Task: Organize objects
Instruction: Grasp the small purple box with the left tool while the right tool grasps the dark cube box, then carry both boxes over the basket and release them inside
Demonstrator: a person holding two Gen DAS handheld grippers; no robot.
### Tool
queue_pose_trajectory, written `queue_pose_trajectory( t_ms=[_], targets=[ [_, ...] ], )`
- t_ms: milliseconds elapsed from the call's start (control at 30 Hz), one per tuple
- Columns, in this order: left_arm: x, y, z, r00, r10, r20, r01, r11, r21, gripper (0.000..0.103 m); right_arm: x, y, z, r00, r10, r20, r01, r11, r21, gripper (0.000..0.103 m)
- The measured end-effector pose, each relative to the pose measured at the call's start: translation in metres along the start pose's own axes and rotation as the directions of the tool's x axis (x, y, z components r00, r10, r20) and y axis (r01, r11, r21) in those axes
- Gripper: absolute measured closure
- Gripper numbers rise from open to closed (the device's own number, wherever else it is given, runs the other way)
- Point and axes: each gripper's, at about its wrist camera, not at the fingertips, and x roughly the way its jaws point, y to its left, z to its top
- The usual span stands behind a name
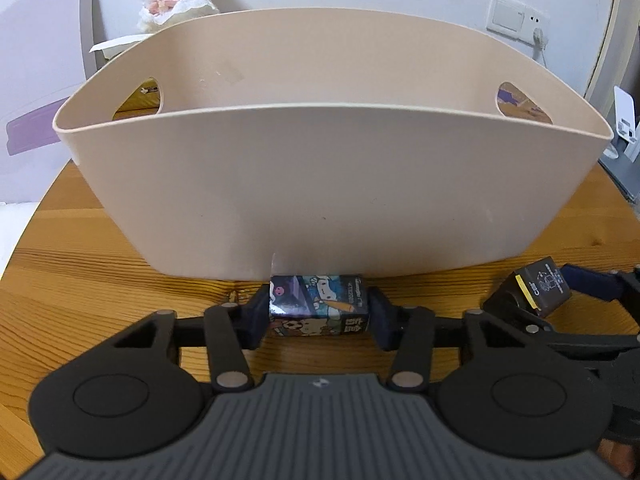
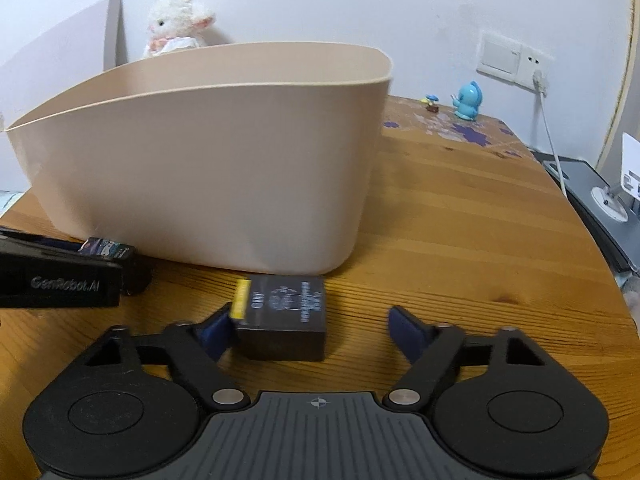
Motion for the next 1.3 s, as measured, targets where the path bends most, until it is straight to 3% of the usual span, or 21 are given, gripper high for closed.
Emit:
queue_pose_trajectory(
  t_ms=[33, 100, 500, 1300],
  targets=[
    [0.000, 0.001, 0.000, 1.000, -0.004, 0.004, 0.004, 1.000, 0.001, 0.051, -0.001, 0.002, 0.000, 1.000, 0.011, 0.000, -0.011, 1.000, -0.007, 0.041],
    [-0.003, 0.003, -0.004, 1.000, -0.004, 0.011, 0.004, 1.000, 0.007, 0.052, -0.004, 0.006, 0.000, 1.000, 0.022, -0.002, -0.022, 1.000, -0.013, 0.062],
    [-0.024, 0.010, -0.015, 0.999, -0.029, 0.018, 0.029, 0.999, -0.023, 0.052, -0.025, 0.014, -0.006, 0.999, 0.052, 0.002, -0.052, 0.999, 0.000, 0.062],
    [-0.116, 0.020, -0.025, 0.983, -0.046, 0.176, 0.042, 0.999, 0.025, 0.052, -0.120, 0.014, 0.014, 0.975, 0.080, 0.206, -0.079, 0.997, -0.010, 0.062]
  ],
)
